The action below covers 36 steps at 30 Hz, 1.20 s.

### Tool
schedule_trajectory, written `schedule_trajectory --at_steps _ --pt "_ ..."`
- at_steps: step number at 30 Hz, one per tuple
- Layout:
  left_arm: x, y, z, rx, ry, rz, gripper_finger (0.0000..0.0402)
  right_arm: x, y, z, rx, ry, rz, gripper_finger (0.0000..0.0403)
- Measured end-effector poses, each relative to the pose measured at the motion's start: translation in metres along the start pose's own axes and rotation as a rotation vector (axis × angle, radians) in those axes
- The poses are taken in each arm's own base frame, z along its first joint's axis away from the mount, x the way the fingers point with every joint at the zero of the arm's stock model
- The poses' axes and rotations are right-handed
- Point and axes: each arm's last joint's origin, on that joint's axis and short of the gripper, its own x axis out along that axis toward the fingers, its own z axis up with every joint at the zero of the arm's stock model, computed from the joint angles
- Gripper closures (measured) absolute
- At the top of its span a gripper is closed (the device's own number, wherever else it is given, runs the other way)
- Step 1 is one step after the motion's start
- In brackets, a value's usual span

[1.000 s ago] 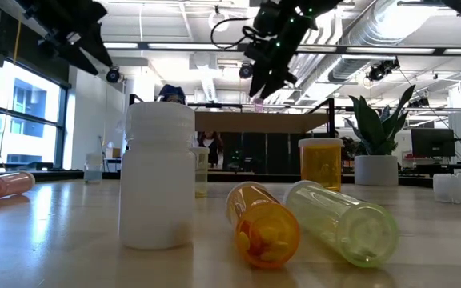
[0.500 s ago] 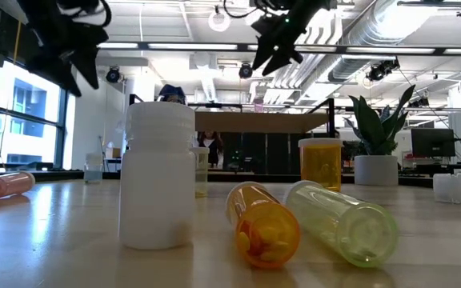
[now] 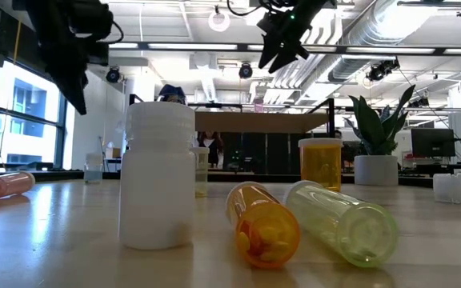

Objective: Pick and place medicine bottles onto shelf by color
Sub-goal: Put the transparent pill bottle on the shelf

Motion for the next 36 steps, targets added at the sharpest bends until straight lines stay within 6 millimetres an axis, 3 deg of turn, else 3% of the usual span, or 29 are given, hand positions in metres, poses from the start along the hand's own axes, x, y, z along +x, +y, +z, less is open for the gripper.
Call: schedule_trajectory --at_steps 7,23,36 --pt "0.019 0.002 -0.003 0.111 -0.026 0.034 0.0138 0.0 0.0 0.0 0.0 0.004 0.0 0.0197" --pt "0.049 0.005 -0.009 0.108 -0.078 0.101 0.0138 0.001 0.0 0.001 0.009 -0.011 0.001 0.0197" --pt "0.083 0.013 -0.004 0.07 0.097 0.124 0.0138 0.001 0.0 0.005 0.011 -0.047 0.003 0.0197"
